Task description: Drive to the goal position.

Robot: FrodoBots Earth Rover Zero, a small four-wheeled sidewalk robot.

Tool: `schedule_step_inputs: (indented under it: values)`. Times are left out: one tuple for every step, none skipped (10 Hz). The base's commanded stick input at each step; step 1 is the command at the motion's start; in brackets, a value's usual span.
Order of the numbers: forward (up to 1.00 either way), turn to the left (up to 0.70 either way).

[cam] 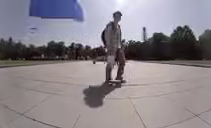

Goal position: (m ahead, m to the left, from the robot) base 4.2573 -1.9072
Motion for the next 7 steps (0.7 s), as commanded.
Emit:
schedule_step_inputs:
  values:
    - [1.00, 0.00]
    - [1.00, 0.00]
    - [1.00, 0.00]
    - [1.00, 0.00]
    - [1.00, 0.00]
    - [1.00, 0.00]
    - [1.00, 0.00]
